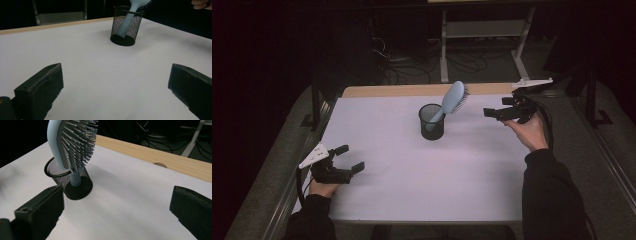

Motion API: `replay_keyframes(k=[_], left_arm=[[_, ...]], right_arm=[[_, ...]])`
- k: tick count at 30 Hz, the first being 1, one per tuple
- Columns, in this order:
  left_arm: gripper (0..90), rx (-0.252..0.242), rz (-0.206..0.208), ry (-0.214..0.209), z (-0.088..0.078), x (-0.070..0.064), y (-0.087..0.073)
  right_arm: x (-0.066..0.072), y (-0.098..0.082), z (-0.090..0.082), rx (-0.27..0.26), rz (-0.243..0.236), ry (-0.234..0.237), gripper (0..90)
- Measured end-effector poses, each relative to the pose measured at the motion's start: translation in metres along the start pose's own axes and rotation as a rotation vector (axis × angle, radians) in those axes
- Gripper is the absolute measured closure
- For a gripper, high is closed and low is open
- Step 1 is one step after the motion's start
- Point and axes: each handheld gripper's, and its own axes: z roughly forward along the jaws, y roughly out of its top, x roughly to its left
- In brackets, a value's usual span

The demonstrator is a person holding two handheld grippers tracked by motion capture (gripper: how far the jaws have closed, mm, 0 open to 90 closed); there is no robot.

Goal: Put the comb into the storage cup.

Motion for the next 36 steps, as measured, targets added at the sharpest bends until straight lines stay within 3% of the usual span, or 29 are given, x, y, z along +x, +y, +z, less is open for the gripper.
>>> replay_keyframes(k=[20,36], left_arm=[[0.0,0.011,0.003,0.0,0.0,0.0,-0.001],[0.0,0.013,0.003,0.002,0.0,0.0,-0.001]], right_arm=[[-0.005,-0.035,-0.019,0.015,0.001,-0.002,0.0],[0.0,-0.068,-0.033,-0.027,0.021,0.026,0.0]])
